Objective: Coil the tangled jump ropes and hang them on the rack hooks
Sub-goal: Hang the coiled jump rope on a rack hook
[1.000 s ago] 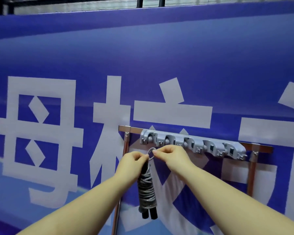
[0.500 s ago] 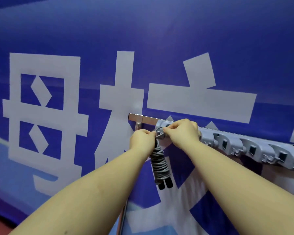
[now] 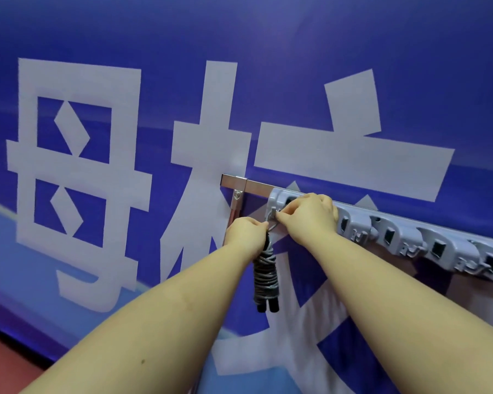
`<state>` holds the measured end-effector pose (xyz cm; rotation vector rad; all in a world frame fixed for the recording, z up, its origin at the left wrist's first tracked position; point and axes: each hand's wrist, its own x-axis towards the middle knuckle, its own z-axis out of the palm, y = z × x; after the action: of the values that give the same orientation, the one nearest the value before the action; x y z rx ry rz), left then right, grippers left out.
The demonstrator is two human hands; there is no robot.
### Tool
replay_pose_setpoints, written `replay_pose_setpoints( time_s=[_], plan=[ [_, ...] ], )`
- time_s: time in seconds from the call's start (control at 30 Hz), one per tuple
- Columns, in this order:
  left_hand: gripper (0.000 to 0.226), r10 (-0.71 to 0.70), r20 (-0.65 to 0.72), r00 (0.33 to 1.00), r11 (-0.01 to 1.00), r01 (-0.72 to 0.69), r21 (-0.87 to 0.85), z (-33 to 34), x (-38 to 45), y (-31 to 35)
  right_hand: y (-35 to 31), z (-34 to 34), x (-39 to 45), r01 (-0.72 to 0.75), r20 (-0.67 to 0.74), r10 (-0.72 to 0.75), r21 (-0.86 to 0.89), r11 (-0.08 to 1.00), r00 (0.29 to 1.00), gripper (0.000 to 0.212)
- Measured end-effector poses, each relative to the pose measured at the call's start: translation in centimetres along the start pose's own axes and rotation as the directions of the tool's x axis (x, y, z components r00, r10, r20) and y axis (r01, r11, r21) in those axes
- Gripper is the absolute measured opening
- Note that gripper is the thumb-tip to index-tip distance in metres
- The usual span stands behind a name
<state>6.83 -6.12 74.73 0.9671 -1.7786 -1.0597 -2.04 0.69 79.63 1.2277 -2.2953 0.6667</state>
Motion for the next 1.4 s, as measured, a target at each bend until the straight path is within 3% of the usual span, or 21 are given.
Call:
replay_pose_setpoints(
  time_s=[0.1,0.2,0.27,0.33,0.47,0.57,0.8,1.03,1.23,1.4],
  plan=[
    [0.03,0.039,0.103,0.994,0.992,-0.051,0.118,-0.9,-0.6,0.5,-0.2,-0.8,-0.9,0.053,0.059,-0.051,-0.039,0.998,0.997,0.027],
    [0.041,0.08,0.2,0.977,0.916,-0.151,0.372,-2.1,-1.5,1.2,-0.1,-2.6,-2.4,0.17,0.102,-0.157,-0.124,0.978,0.982,0.033],
    [0.054,0.139,0.237,0.961,0.811,-0.248,0.53,-3.1,-2.7,1.7,0.2,-4.2,-3.6,0.278,0.138,-0.254,-0.2,0.94,0.957,0.04],
    [0.049,0.261,0.282,0.923,0.667,-0.384,0.639,-4.1,-4.0,2.2,0.5,-5.8,-5.0,0.381,0.236,-0.329,-0.229,0.896,0.914,0.05],
    [0.046,0.359,0.45,0.818,0.401,-0.571,0.717,-5.9,-7.4,3.9,1.5,-9.0,-9.0,0.406,0.439,-0.264,-0.271,0.873,0.859,0.064],
    [0.049,0.376,0.54,0.753,0.299,-0.65,0.699,-6.8,-11.1,5.1,2.2,-11.8,-12.6,0.366,0.483,-0.192,-0.297,0.882,0.854,0.074],
    [0.058,0.334,0.641,0.691,0.277,-0.722,0.634,-7.3,-19.0,5.1,3.5,-15.3,-20.0,0.346,0.539,-0.128,-0.325,0.88,0.832,0.078],
    [0.061,0.283,0.697,0.659,0.252,-0.752,0.609,-5.9,-21.5,4.3,4.8,-15.0,-22.4,0.361,0.579,-0.101,-0.356,0.862,0.809,0.076],
    [0.061,0.257,0.69,0.677,0.291,-0.735,0.612,-2.2,-19.2,1.4,7.5,-10.4,-20.4,0.296,0.587,-0.08,-0.282,0.913,0.806,0.075],
    [0.058,0.129,0.7,0.703,0.348,-0.693,0.632,2.9,-16.6,-5.0,11.3,-2.6,-20.4,0.233,0.644,-0.039,-0.219,0.947,0.764,0.075]
  ],
)
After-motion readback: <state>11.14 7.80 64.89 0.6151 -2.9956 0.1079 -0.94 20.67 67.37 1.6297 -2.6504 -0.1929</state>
